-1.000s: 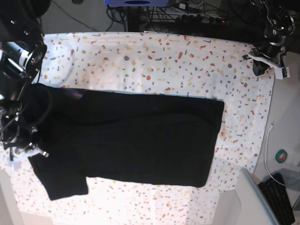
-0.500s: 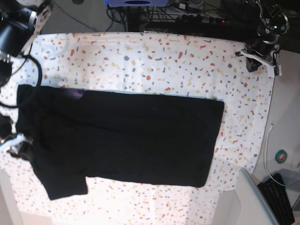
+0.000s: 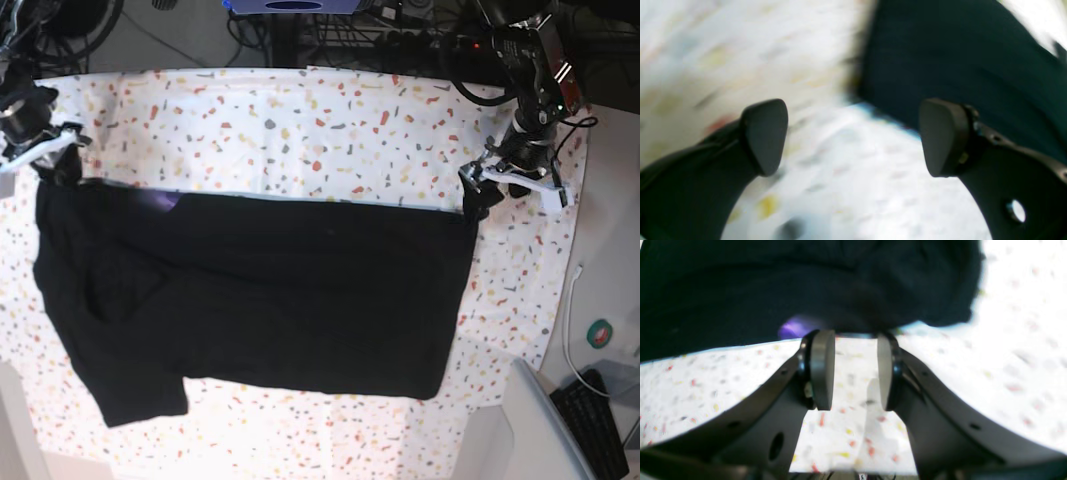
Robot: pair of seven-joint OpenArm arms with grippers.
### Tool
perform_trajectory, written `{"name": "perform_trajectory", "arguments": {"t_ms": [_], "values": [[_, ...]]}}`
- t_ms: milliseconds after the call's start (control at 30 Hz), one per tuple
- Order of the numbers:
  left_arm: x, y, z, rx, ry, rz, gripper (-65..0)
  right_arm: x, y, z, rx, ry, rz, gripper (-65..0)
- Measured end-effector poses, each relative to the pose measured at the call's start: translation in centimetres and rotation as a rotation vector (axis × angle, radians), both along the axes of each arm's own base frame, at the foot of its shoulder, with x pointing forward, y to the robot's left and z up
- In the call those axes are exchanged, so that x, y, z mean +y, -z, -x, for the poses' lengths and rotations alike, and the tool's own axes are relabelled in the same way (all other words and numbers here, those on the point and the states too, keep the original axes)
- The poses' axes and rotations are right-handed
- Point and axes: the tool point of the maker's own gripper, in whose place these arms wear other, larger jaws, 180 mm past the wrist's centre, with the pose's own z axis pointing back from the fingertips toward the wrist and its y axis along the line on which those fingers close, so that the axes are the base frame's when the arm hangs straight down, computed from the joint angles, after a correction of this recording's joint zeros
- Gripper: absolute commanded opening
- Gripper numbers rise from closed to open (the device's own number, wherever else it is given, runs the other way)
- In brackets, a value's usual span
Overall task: Layout the t-shirt on the table in an organized manner, then fold the t-shirt properly
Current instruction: 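Grasp the shirt edge corners with both grippers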
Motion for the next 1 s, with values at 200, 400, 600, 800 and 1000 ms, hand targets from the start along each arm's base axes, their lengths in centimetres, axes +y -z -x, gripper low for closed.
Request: {"name": "perform_trajectory", "arguments": {"t_ms": [200, 400, 600, 800, 1000], "values": [[-0.9, 0.7, -2.2, -0.013, -0.002, 0.058, -7.1, -3.2, 2.2, 1.5, 0.043, 0.151, -0.033, -45.5], [-1.4, 1.6, -4.6, -0.04, -0.031, 0.131, -8.4, -5.0, 3.9, 0.5, 0.088, 0.141, -0.041, -45.5], [-2.0, 3.0, -4.2, 0.006, -0.029, 0.158, -61.7, -8.6, 3.0, 0.7, 0.141, 0.101, 0.119, -34.4], [-2.0, 3.3, -4.1, 0.053, 0.047, 0.071, -65.0, -8.5, 2.7, -1.6, 0.163, -0.001, 0.238, -30.3], [-1.3, 3.3, -3.9, 0.06, 0.063, 0.044, -65.0, -4.1, 4.8, -2.4, 0.231, -0.204, 0.291, -30.8]]}}
